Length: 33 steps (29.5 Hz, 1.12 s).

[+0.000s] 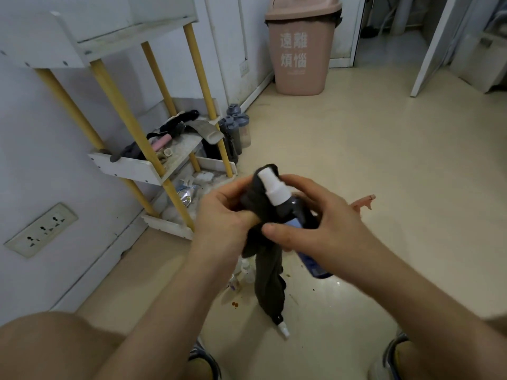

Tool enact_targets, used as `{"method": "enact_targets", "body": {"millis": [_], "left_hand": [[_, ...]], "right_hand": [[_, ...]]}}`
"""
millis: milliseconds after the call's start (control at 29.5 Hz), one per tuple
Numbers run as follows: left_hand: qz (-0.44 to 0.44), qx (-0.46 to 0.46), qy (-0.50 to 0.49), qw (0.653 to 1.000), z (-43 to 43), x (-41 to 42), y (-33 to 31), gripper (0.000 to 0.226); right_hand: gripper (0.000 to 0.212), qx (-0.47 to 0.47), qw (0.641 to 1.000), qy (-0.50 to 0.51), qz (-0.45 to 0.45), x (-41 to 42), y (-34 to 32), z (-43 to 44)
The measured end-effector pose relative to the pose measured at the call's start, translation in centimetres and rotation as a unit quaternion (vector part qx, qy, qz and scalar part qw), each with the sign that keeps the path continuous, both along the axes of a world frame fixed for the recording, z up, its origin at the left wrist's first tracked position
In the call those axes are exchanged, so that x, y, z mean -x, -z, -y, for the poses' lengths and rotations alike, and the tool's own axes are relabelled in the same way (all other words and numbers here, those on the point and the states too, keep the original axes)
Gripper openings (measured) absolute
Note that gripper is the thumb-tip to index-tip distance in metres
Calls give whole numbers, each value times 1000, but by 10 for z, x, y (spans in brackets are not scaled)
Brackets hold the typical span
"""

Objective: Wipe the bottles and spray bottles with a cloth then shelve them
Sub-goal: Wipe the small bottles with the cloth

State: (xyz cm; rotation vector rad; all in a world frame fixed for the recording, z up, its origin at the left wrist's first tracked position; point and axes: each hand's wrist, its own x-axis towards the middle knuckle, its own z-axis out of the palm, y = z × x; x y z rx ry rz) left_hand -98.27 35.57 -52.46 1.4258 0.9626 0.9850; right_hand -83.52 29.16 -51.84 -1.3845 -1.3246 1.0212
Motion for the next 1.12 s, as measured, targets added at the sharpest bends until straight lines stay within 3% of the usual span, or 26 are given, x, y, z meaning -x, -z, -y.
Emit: {"method": "enact_targets", "body": {"millis": [102,203,271,339,542,712,745,813,881,915,983,1118], "left_hand": [[-8,-44,53,998,5,-3,-3,57],[12,-13,76,997,-3,5,-1,44],[-16,72,75,994,-6,6,1,36],[-46,128,113,984,-4,4,3,47],[9,176,129,976,2,-11,14,29],[-42,5,47,998,-5,-5,9,26],[-49,7,73,996,-6,-4,8,34],[-163,-3,118,980,-2,-7,19,55],[-254,-79,99,959,6,-14,36,52],[-243,-103,82,961,8,-17,39,39],[-163,-44,82,982,1,-11,32,15],[40,143,67,987,-16,5,8,30]], "right_hand": [[34,-37,995,85,-43,0,3,-5],[24,-21,980,140,-138,-22,1,-10],[26,-13,975,141,-170,-28,1,-10],[23,-19,974,134,-180,-30,2,-12],[31,-29,974,77,-211,-30,4,-12],[19,-16,975,123,-183,-33,6,-12],[17,-10,966,127,-226,-33,6,-12],[15,0,927,123,-355,-34,6,-13],[18,6,886,129,-445,-35,7,-16],[24,5,877,140,-459,-38,9,-19],[22,-2,878,179,-443,-44,8,-21],[15,-17,908,279,-312,-54,8,-20]]}}
